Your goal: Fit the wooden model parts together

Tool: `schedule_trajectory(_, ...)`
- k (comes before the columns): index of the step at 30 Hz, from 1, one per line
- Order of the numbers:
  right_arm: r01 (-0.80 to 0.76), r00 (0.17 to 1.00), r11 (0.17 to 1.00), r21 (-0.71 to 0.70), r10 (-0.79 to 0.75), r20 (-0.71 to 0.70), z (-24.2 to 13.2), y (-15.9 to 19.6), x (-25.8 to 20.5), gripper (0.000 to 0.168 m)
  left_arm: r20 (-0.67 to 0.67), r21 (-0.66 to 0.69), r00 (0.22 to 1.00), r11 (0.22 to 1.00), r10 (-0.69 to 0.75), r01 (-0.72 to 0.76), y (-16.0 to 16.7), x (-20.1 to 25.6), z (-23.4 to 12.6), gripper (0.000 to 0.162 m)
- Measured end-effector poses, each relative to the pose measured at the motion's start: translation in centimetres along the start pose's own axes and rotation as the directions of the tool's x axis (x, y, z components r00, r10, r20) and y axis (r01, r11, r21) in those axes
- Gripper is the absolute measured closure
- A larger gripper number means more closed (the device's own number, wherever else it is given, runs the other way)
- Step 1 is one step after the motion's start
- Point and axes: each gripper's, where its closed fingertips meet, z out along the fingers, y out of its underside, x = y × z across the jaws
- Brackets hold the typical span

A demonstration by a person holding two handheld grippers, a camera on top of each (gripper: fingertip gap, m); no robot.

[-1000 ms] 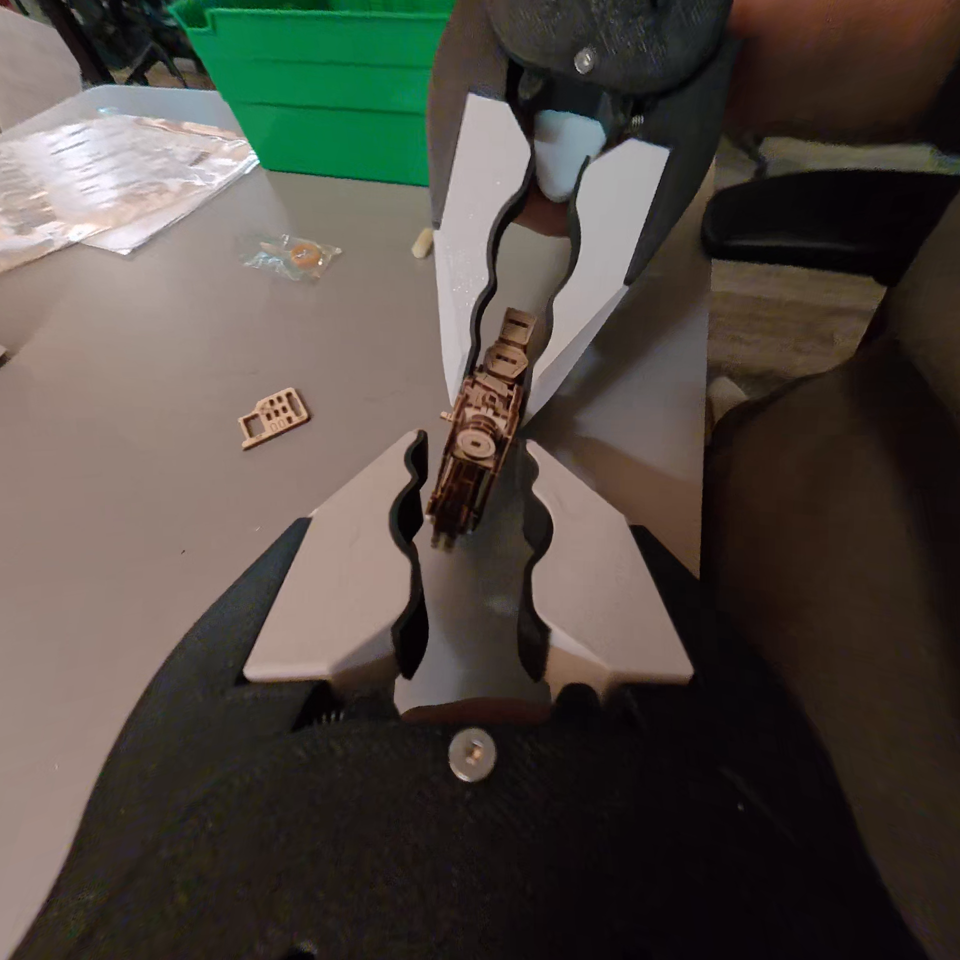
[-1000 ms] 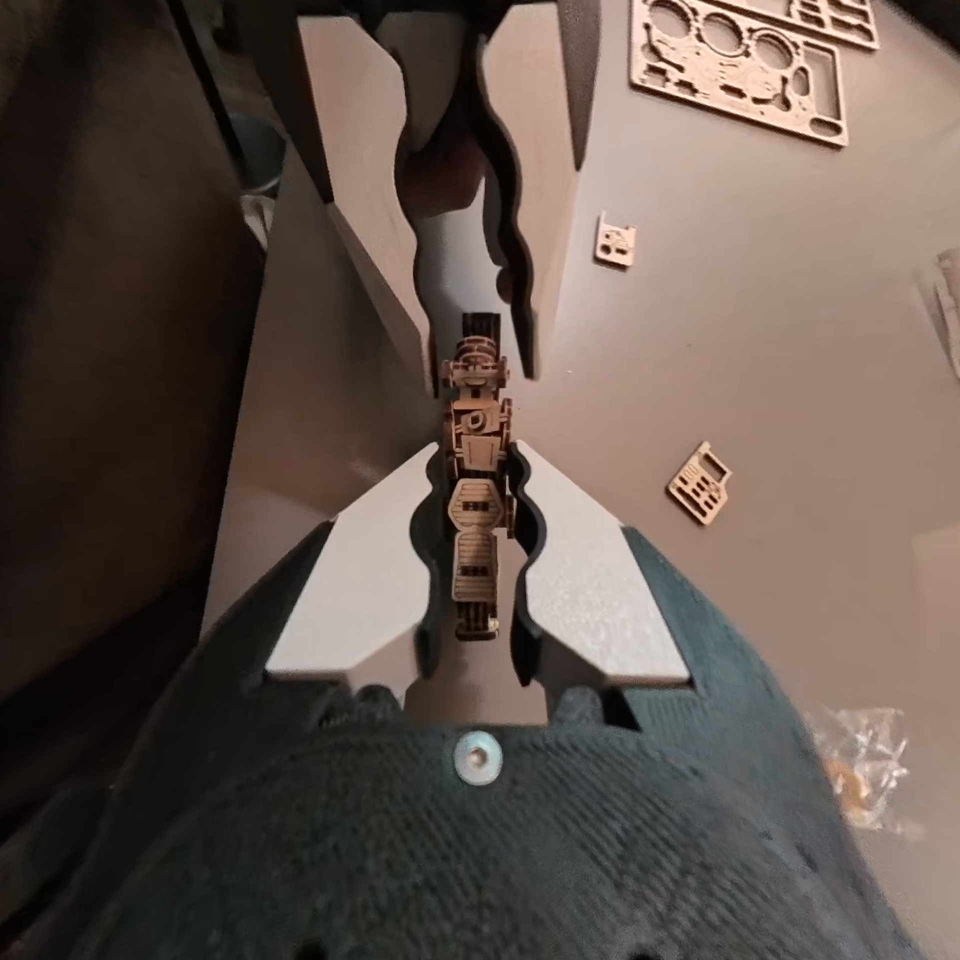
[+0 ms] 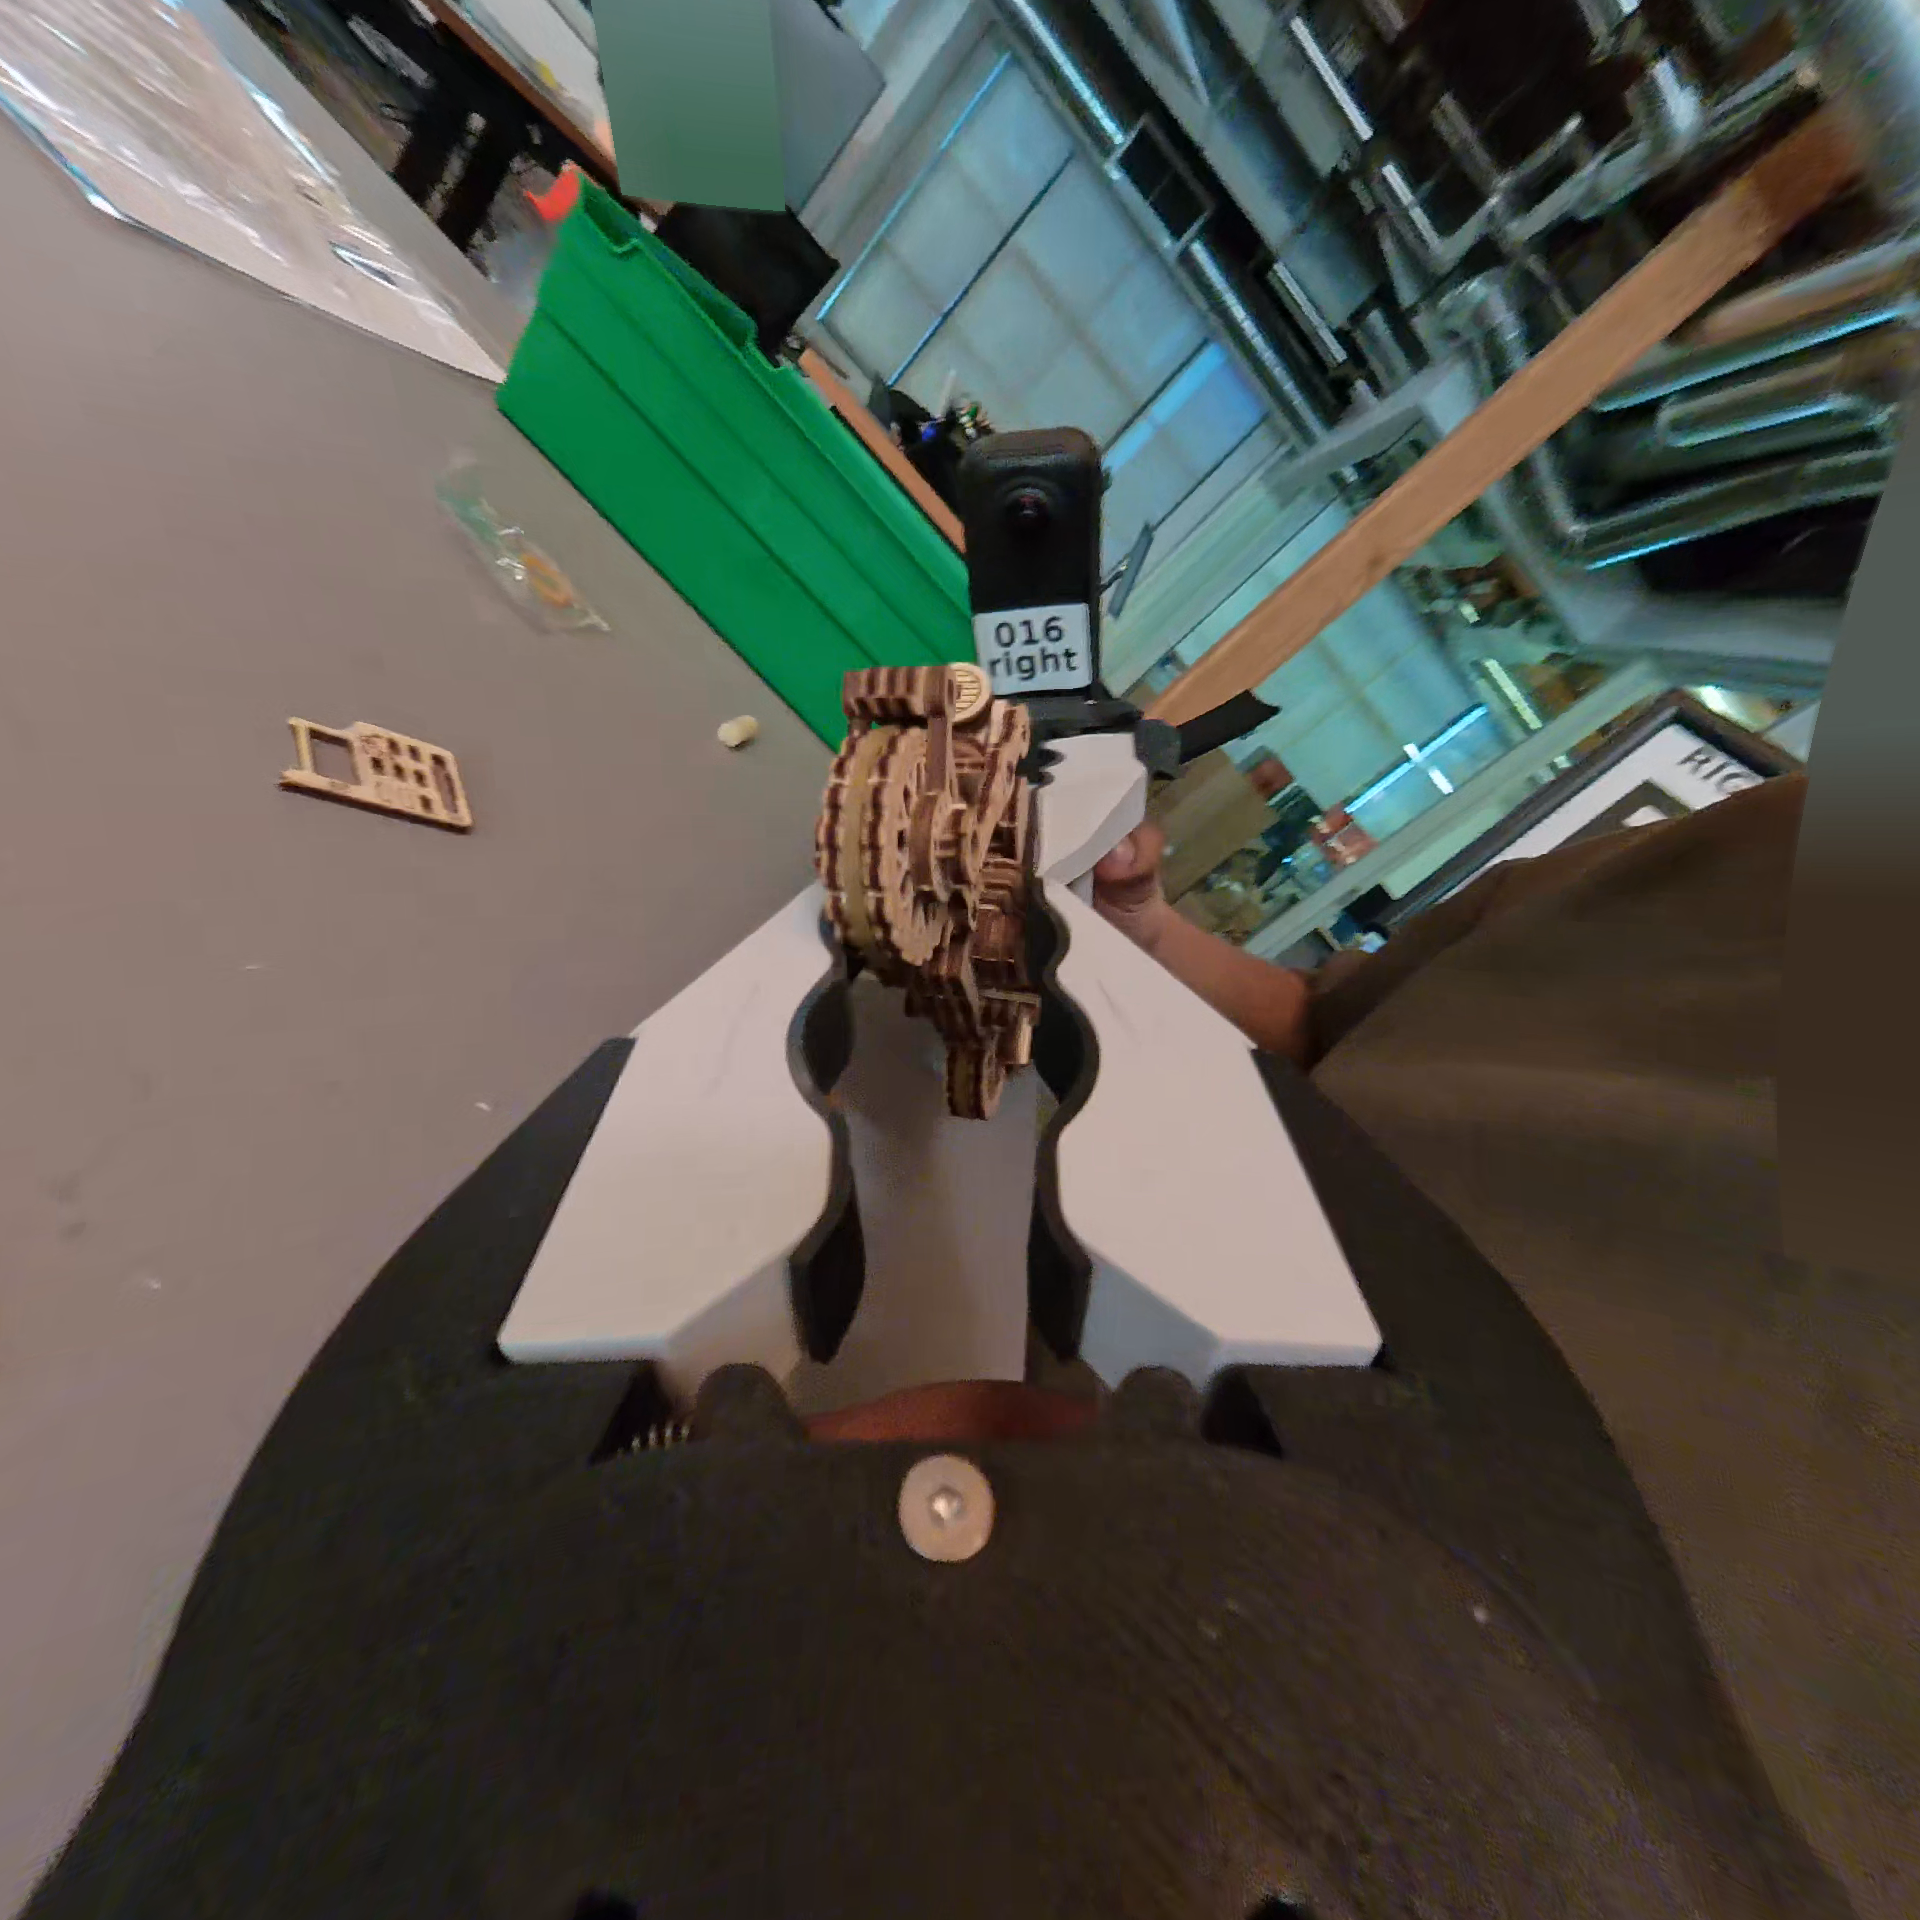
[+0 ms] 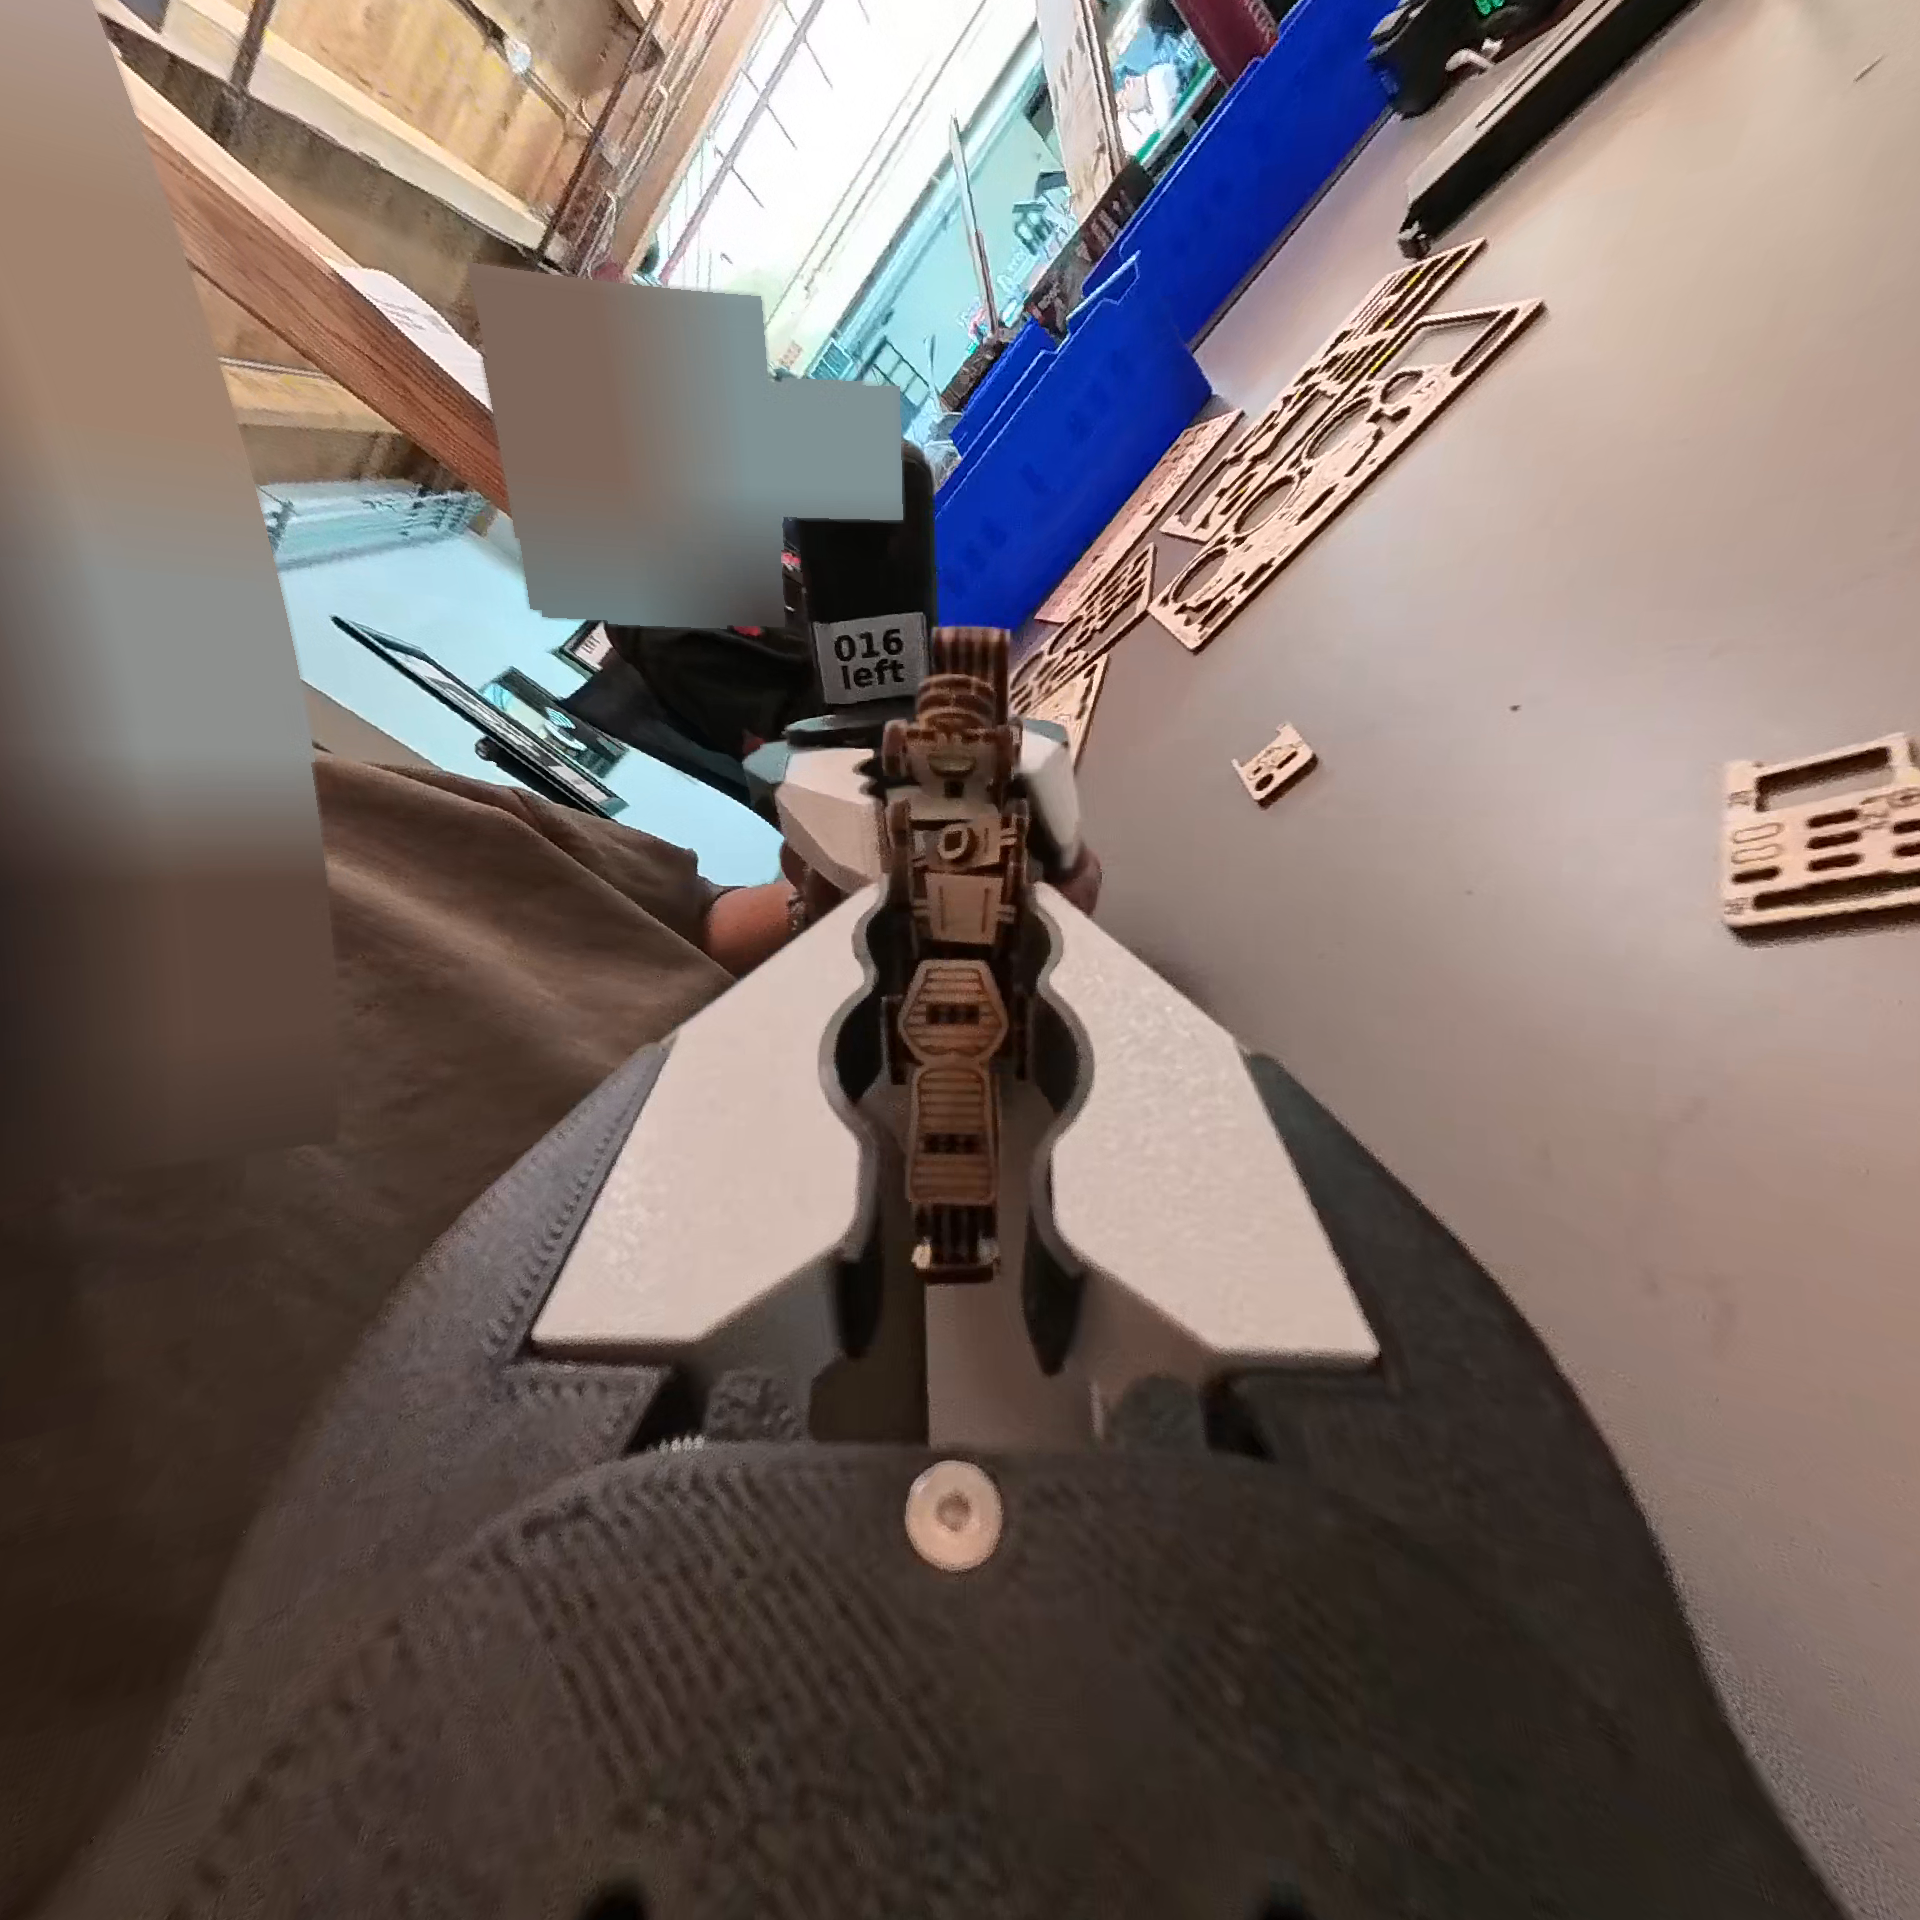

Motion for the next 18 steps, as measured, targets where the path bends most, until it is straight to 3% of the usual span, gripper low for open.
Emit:
schedule_trajectory(5,0.001,1.000,1.000,0.001,-0.001,0.018,0.2,0.0,-0.2,0.147,-0.060,-0.001,0.997,0.999,-0.044,0.044,0.0,0.5,-0.2,0.140)
schedule_trajectory(9,-0.006,0.999,1.000,0.003,0.006,0.040,0.0,0.0,-0.4,0.137,-0.060,-0.002,0.997,0.999,-0.051,0.051,0.1,0.4,-0.1,0.143)
schedule_trajectory(18,0.140,0.985,0.990,-0.014,-0.141,-0.105,-1.4,-0.8,1.1,0.135,-0.054,0.033,0.989,0.990,-0.135,0.137,-0.6,-0.9,-0.6,0.143)
